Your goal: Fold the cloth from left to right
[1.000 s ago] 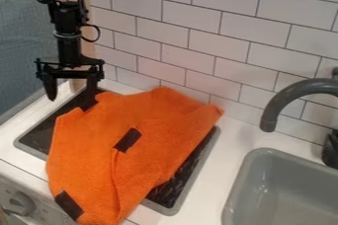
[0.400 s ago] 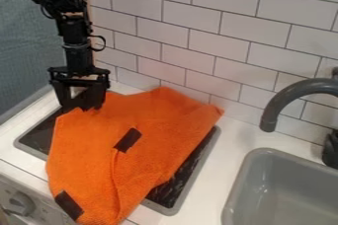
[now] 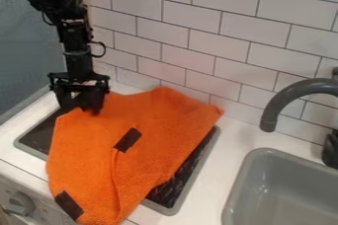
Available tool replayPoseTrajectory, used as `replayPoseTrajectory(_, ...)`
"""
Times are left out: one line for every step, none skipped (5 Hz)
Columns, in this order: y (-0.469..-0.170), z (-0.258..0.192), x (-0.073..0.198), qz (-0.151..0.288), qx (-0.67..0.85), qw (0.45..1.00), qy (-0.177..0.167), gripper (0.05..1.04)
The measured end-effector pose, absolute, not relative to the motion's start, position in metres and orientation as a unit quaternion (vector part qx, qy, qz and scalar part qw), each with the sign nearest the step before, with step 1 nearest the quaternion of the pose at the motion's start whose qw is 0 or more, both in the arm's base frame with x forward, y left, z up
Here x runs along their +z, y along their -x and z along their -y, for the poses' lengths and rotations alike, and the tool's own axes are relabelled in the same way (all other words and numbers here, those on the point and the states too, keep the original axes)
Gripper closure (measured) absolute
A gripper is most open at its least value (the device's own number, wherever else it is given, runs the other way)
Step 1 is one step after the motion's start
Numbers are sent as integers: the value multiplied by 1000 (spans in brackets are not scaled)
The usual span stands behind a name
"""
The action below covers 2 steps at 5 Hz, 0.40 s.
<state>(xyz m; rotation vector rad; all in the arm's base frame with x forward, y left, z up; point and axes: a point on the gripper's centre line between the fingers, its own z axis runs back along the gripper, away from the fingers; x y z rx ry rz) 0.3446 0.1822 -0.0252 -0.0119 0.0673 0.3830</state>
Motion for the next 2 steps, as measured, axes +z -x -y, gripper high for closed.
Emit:
replayPoseTrajectory(-345, -185, -25, -32, 197, 980, -2, 590)
replayPoseTrajectory(-345, -183, -27, -35, 197, 980, -3, 812)
